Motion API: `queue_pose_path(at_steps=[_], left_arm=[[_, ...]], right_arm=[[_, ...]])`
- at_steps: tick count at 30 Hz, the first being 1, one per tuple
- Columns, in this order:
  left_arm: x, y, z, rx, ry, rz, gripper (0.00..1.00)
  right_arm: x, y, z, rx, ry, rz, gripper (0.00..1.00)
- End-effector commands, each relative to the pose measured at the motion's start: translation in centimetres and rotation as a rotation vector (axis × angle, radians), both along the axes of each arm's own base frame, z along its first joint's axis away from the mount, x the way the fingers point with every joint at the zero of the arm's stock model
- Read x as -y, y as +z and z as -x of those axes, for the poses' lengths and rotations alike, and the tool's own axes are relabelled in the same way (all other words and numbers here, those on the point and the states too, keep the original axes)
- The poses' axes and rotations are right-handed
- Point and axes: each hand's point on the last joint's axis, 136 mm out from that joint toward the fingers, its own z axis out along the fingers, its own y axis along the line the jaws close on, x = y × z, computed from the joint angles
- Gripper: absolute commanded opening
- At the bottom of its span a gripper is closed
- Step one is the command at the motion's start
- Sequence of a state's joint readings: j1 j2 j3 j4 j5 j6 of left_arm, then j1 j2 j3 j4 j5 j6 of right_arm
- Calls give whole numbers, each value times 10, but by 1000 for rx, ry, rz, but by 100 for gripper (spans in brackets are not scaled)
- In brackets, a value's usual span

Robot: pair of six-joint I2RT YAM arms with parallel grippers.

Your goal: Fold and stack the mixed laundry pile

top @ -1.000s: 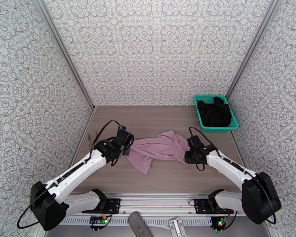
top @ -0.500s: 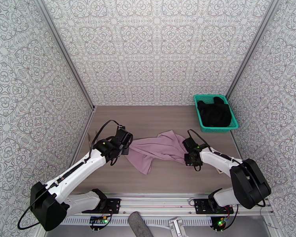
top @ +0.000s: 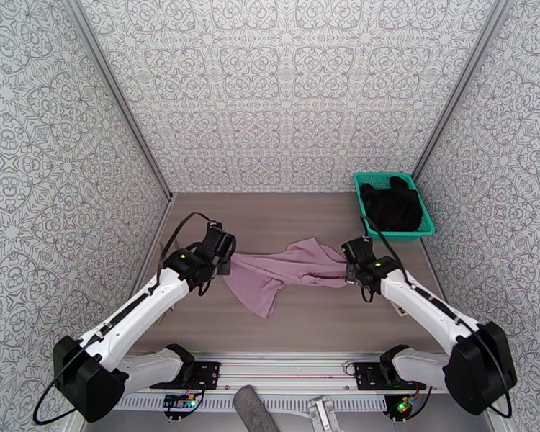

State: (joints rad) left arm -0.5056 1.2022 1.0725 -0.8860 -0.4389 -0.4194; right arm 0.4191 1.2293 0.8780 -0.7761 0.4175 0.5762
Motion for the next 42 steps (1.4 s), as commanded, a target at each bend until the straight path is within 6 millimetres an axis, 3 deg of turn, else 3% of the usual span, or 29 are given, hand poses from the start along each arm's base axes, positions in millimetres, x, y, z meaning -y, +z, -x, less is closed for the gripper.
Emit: queue_pose_path(at_steps=[1, 9, 14, 19, 24, 31, 36, 42], left_arm=[[-6, 20, -9, 51, 7, 9, 0], [-18, 23, -12, 51, 42, 20, 0], [-18, 16, -11, 45, 120, 79, 0], [-17, -7, -1, 17, 227, 156, 0], [-22, -27, 16, -18, 298, 135, 0], [-29, -36, 25, -31, 329, 99, 0], [-37, -32, 23, -27, 347, 65, 0], [-58, -21, 16, -14, 387, 38, 0]], right_arm=[[15, 9, 7, -11, -19, 46, 0], [22, -5, 20, -97, -8, 42, 0], [-7, -37, 27, -207, 85, -87, 0], [-45, -65, 43, -294, 168, -267, 0], [-59, -67, 69, -315, 189, -309, 0], [-72, -79, 101, -356, 211, -404, 0], [-81, -81, 114, -408, 275, -433, 18], [-96, -33, 103, -330, 405, -465, 48]])
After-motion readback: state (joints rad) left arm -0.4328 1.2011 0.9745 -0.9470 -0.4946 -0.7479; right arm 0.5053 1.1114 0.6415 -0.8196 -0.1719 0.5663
